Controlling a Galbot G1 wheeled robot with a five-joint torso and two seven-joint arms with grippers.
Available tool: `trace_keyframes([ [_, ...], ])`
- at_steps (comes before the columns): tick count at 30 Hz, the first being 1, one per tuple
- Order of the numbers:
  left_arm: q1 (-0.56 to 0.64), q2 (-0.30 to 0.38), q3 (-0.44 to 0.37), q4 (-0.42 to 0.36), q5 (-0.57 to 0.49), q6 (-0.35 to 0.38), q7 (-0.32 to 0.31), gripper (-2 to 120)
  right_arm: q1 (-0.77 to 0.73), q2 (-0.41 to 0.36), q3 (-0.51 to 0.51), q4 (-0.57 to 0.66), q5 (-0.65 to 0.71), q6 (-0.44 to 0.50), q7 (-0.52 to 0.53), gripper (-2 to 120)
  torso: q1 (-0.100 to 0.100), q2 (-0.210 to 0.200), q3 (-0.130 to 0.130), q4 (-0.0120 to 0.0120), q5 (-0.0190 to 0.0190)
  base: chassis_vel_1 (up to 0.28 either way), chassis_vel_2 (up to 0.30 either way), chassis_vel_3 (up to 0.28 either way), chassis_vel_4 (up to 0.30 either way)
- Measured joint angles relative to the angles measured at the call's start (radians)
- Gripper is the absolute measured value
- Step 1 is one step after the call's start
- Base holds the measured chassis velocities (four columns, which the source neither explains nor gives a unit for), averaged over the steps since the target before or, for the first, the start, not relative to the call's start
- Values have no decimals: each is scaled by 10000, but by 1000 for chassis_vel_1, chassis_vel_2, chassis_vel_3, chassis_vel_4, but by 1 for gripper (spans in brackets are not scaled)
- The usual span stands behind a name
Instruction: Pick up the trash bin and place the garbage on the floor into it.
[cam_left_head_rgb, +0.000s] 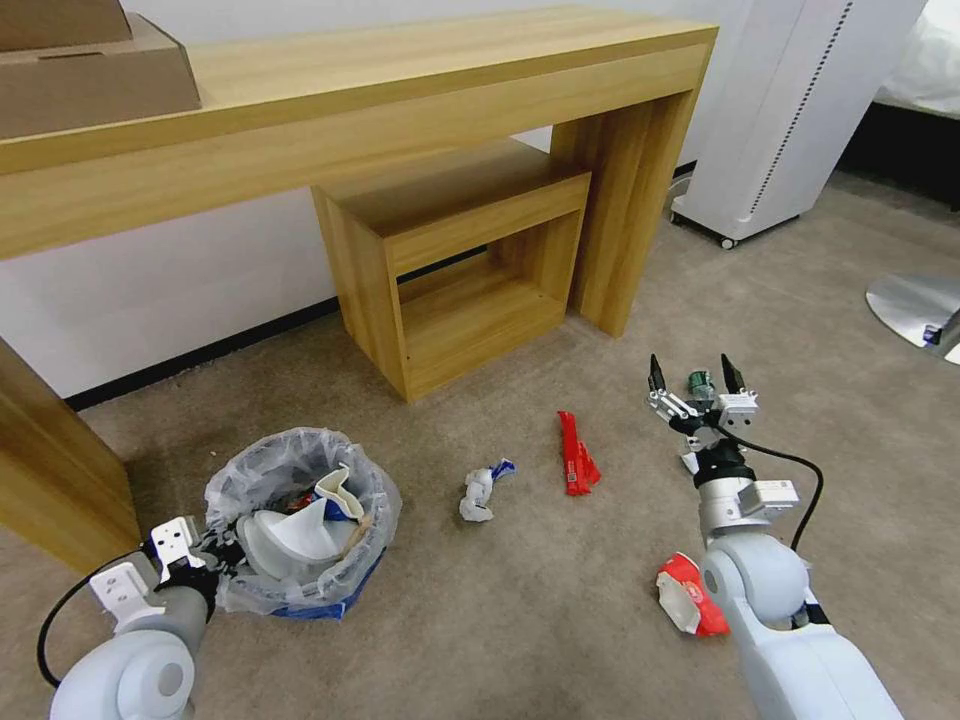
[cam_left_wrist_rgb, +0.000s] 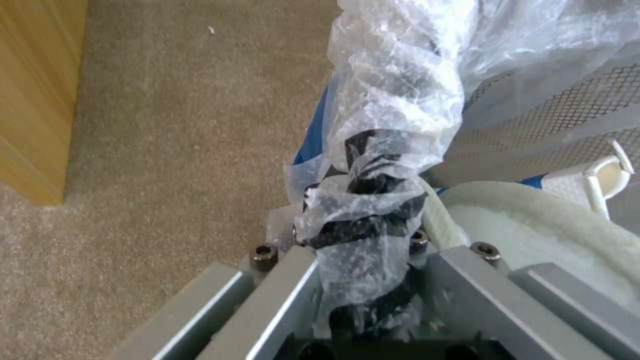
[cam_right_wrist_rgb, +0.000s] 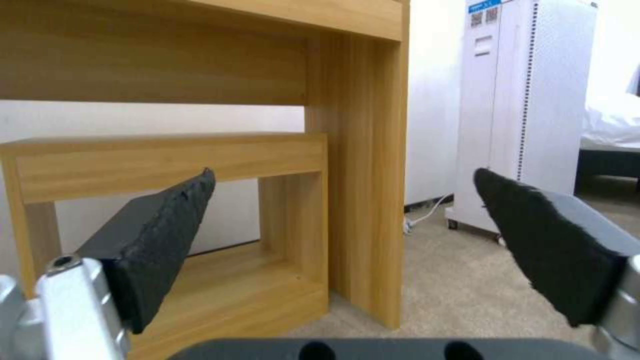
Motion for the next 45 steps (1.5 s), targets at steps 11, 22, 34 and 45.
trace_keyframes([
  [11,121,82,13,-103,-80,35,-27,0,-168,-29,73,124,12,-33,-4,95,-1,0,-1,1,1,-17,12,18,-22],
  [22,119,51,108,-85,12,-81,14,0,-237,-35,3,137,58,47,-70,97,3,0,3,0,0,-156,158,156,-161],
  [34,92,22,199,-9,102,-150,44,0,583,-1703,-2263,707,4552,-4747,3235,100,-1,0,-1,0,0,-36,36,29,-37],
  [45,49,-192,301,87,336,-255,114,0,2612,-1588,-4873,-518,8863,-7855,5814,100,0,0,0,1,0,0,0,0,0],
])
